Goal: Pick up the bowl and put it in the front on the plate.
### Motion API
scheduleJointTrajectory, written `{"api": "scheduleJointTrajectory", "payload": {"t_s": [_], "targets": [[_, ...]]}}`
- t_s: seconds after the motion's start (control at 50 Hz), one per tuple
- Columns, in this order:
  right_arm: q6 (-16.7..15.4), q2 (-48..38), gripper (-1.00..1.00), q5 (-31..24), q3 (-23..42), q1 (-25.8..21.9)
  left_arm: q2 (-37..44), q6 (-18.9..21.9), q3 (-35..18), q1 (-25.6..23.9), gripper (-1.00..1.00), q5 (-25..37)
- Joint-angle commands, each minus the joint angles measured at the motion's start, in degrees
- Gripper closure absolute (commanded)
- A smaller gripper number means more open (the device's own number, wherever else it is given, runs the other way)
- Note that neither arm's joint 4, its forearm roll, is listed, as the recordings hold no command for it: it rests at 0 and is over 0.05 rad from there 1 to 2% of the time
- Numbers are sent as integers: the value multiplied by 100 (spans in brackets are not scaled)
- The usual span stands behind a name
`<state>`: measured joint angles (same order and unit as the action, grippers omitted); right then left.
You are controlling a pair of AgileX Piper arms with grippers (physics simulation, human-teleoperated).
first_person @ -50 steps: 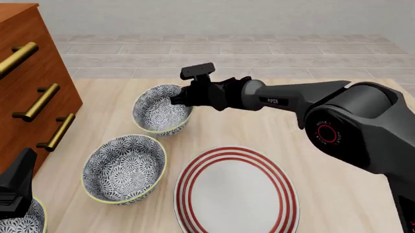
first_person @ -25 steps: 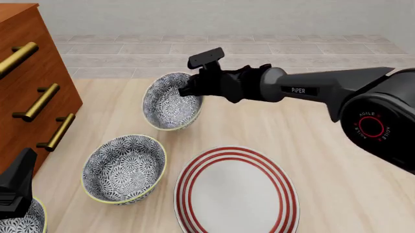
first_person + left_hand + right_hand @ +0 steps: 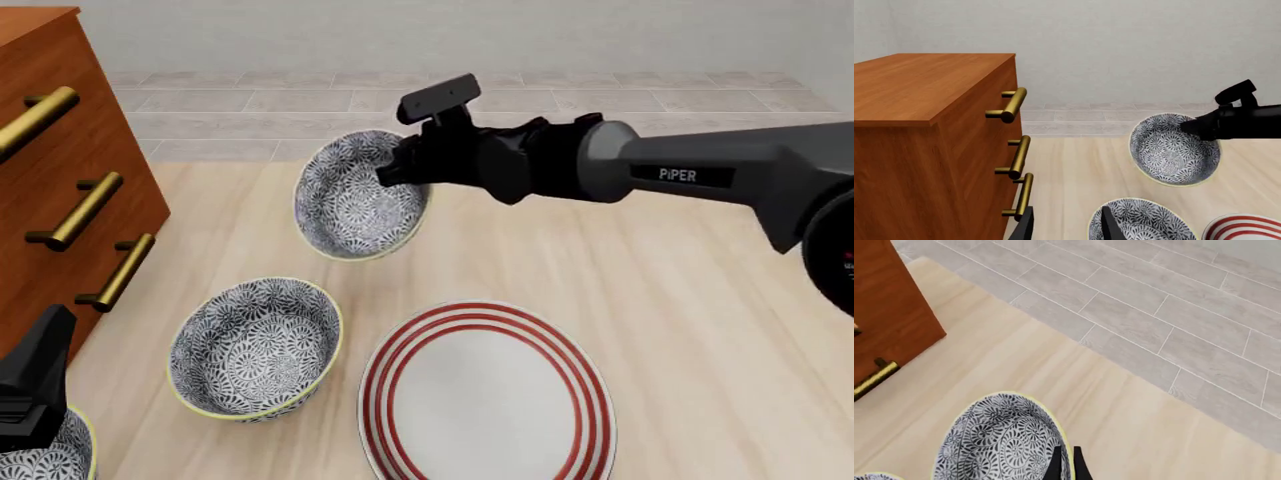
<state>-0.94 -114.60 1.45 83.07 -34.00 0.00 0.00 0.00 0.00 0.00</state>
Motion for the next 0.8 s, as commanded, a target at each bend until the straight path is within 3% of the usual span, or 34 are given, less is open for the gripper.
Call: {"api": "scheduleJointTrajectory", "payload": {"t_s": [0.02,0.8], "targets": [[21,396,100,115,-336,-32,0,0,0,0,-100,0],[76,1884,100,266,-1559,-227,0,0,0,0,-100,0]]}}
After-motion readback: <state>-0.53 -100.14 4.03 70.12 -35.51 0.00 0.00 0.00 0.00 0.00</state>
